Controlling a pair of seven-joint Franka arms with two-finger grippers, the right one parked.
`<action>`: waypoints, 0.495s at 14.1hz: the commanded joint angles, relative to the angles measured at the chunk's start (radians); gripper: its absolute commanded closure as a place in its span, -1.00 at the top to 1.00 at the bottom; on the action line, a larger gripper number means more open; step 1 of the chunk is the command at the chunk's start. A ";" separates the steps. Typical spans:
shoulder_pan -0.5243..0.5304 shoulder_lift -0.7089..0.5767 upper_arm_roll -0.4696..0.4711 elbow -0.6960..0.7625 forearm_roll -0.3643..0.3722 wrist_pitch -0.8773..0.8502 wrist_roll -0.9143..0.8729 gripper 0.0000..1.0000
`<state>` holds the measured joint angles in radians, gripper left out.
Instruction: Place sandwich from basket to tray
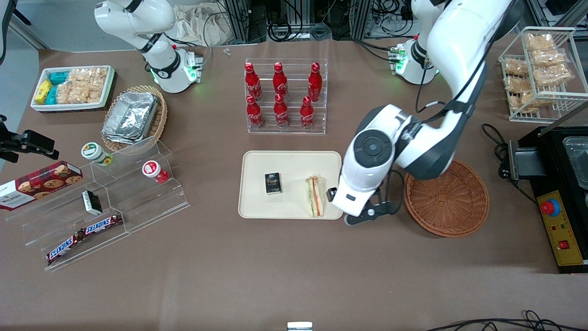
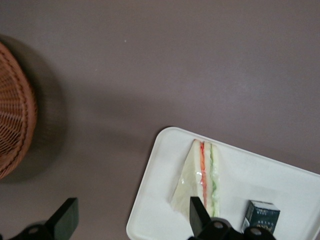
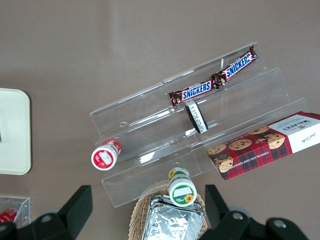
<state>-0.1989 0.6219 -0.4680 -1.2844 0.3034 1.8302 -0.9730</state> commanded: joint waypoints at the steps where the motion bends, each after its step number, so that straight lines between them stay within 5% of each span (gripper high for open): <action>1: 0.051 -0.100 0.000 -0.116 -0.020 0.000 0.066 1.00; 3: 0.079 -0.184 0.011 -0.224 -0.033 0.014 0.184 1.00; 7: 0.058 -0.428 0.184 -0.473 -0.211 0.098 0.500 1.00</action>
<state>-0.1395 0.3846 -0.3635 -1.5628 0.1734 1.8862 -0.6197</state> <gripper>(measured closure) 0.000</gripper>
